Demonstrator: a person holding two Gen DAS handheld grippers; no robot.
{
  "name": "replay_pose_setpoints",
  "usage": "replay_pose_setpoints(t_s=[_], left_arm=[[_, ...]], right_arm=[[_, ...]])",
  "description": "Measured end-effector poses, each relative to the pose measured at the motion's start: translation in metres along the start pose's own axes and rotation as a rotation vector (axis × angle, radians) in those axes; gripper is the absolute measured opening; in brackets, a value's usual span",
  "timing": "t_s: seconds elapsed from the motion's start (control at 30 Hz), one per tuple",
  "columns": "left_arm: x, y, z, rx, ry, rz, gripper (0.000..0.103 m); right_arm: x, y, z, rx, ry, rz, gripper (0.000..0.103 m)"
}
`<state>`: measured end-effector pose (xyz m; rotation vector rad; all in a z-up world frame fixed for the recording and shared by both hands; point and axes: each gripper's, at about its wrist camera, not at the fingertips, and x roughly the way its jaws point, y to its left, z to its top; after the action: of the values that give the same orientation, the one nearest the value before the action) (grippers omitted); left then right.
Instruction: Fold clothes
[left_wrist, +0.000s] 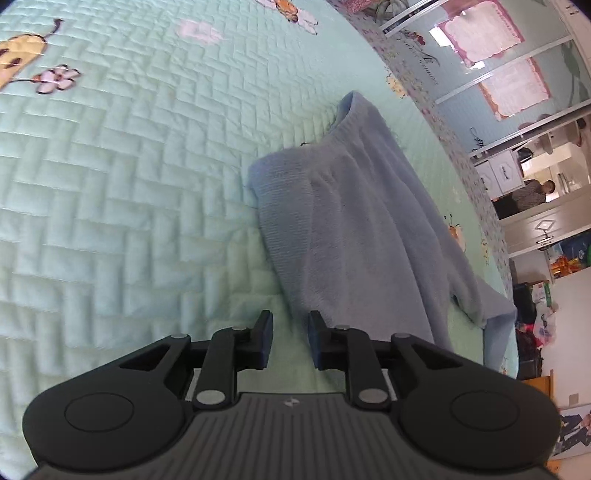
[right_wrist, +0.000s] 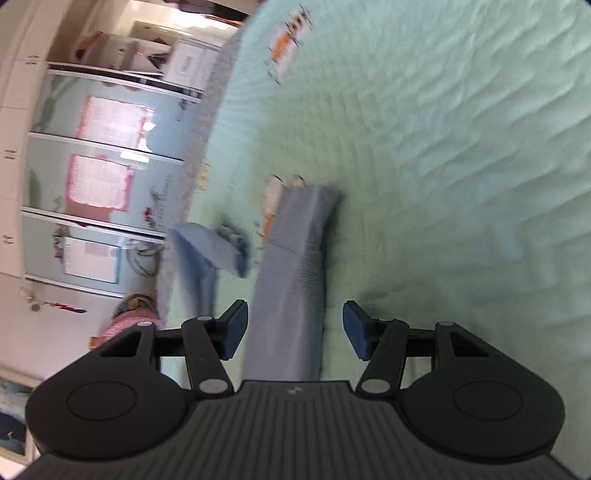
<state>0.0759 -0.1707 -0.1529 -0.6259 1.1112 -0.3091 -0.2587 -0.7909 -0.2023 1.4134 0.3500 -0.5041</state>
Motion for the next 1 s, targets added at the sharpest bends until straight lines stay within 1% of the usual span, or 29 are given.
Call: replay_pose_setpoints(t_s=[0.1,0.13,0.17,0.2,0.23,0.3,0.4,0.47,0.53,0.6,0.63,0.67,0.7,0.73,0.8,0.83,0.87,0.9,0.93,0.97,1.0], left_arm=[[0.016,-0.008,0.001,0.02,-0.003,0.005,0.021],[0.019,-0.008,0.002,0.025,-0.005,0.002,0.021],[0.022,-0.009,0.002,0.029,-0.007,0.0,0.021],[0.025,-0.01,0.003,0.028,-0.01,-0.004,0.021],[0.027,-0.011,0.003,0.027,-0.013,-0.007,0.021],[0.029,-0.012,0.003,0.028,-0.015,-0.012,0.019],[0.028,-0.015,0.004,0.049,-0.018,-0.029,0.019],[0.024,-0.016,0.004,0.057,-0.022,-0.057,0.018],[0.022,-0.018,0.003,0.067,-0.023,-0.08,0.018],[0.025,-0.02,0.004,0.073,-0.02,-0.083,0.018],[0.027,-0.021,0.004,0.073,-0.018,-0.079,0.018],[0.029,-0.021,0.004,0.07,-0.017,-0.074,0.018],[0.03,-0.021,0.004,0.065,-0.019,-0.074,0.018],[0.029,-0.021,0.003,0.059,-0.021,-0.078,0.018],[0.022,-0.019,0.0,0.051,-0.025,-0.095,0.018],[0.018,-0.018,-0.002,0.05,-0.027,-0.107,0.018],[0.014,-0.015,-0.003,0.053,-0.028,-0.116,0.018],[0.011,-0.011,-0.004,0.056,-0.028,-0.125,0.018],[0.011,-0.007,-0.004,0.05,-0.03,-0.131,0.018],[0.011,-0.003,-0.004,0.045,-0.032,-0.137,0.018],[0.011,0.002,-0.003,0.038,-0.034,-0.143,0.018]], right_arm=[[0.009,0.007,-0.005,0.002,-0.028,0.014,0.058],[0.011,0.009,-0.007,-0.005,-0.033,0.005,0.055],[0.013,0.011,-0.008,-0.011,-0.039,-0.003,0.043],[0.016,0.011,-0.008,-0.009,-0.035,-0.025,0.019],[0.02,0.009,-0.006,-0.003,-0.03,-0.05,0.005],[0.017,0.009,-0.005,0.008,-0.047,-0.065,0.004],[-0.016,0.029,-0.019,-0.001,-0.135,-0.037,0.004],[-0.053,0.05,-0.034,0.009,-0.208,-0.028,0.004],[-0.09,0.072,-0.051,0.041,-0.255,-0.009,0.004],[-0.11,0.099,-0.057,0.057,-0.29,-0.025,0.005],[-0.109,0.112,-0.052,0.067,-0.301,-0.032,0.009],[-0.103,0.125,-0.044,0.078,-0.308,-0.036,0.011],[-0.092,0.136,-0.031,0.061,-0.314,-0.051,0.017],[-0.074,0.149,-0.013,-0.009,-0.318,-0.078,0.028],[-0.041,0.159,0.013,-0.108,-0.308,-0.153,0.03],[-0.035,0.155,0.018,-0.083,-0.282,-0.159,0.032],[-0.035,0.147,0.019,-0.03,-0.248,-0.149,0.032],[-0.04,0.137,0.012,-0.023,-0.232,-0.113,0.032],[-0.049,0.127,0.003,-0.035,-0.225,-0.064,0.038],[-0.057,0.115,-0.008,-0.059,-0.219,-0.054,0.043],[-0.066,0.101,-0.019,-0.088,-0.213,-0.06,0.053]])
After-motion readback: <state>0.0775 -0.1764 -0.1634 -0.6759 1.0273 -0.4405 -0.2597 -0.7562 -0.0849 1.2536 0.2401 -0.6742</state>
